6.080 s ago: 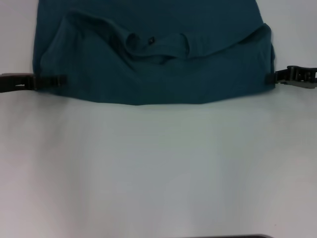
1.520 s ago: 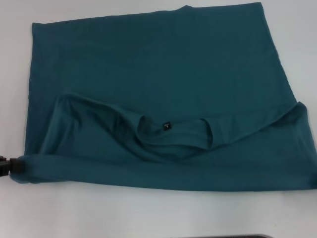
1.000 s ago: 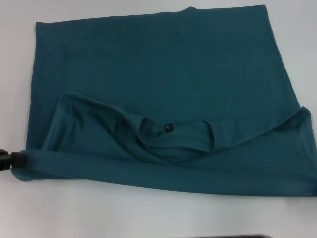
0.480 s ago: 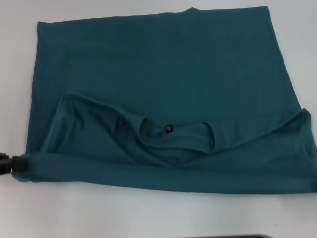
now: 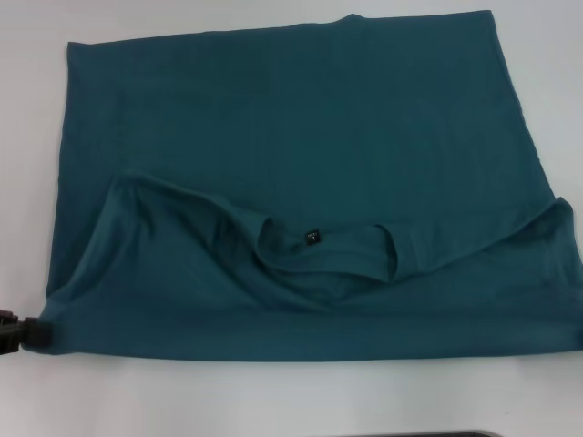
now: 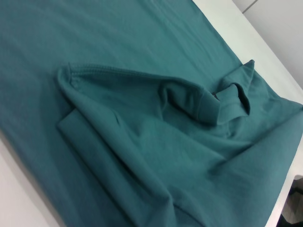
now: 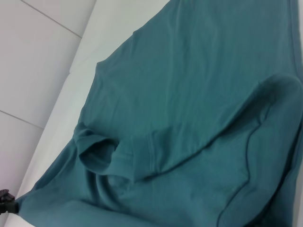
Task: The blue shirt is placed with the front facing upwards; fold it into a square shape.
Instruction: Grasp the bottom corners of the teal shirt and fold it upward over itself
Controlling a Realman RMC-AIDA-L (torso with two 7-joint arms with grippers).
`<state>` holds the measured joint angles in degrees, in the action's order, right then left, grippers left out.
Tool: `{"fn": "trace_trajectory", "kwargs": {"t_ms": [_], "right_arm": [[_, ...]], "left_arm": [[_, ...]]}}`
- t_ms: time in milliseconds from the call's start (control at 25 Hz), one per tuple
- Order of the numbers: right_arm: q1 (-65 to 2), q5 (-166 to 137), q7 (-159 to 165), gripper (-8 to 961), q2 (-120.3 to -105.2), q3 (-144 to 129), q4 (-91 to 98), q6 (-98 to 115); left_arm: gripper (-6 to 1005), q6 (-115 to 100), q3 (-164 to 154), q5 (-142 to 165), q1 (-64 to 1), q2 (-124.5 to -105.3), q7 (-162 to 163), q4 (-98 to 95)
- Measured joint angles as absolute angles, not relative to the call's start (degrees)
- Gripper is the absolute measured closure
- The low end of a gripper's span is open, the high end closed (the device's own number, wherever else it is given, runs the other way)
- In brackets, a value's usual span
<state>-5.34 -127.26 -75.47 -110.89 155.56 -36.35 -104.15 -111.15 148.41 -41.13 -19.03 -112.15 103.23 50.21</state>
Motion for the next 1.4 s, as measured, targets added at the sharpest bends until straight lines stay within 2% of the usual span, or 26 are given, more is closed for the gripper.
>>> {"fn": "trace_trajectory", "kwargs": {"t_ms": [480,680,1000,1080,1400], "right_arm": [[-6.45,-126.96,-75.5,842,-110.95,156.1,-36.41,-104.16],[-8.87,-126.89,-74.69,840,-110.46,156.98,-36.43,-104.11],[-15.58,-126.79,-71.17,838,-109.16,158.01,-36.61,-103.1],[-17.23,-126.76,-69.93,837,-108.98,158.27,-37.09,-102.33],[-23.71,-126.71,-64.19,834,-109.27,158.32,-40.16,-97.38]], "left_arm": [[976,-109.12,149.85,-41.01,-19.31,-111.98,103.53,50.31],[977,-108.35,153.47,-41.07,-20.94,-111.97,103.71,50.56],[978,-104.21,156.61,-41.26,-25.75,-112.38,104.96,50.22],[978,-101.14,156.87,-41.29,-28.58,-112.63,106.71,50.12],[977,-92.2,156.36,-41.32,-34.89,-112.59,112.49,49.71]]}}
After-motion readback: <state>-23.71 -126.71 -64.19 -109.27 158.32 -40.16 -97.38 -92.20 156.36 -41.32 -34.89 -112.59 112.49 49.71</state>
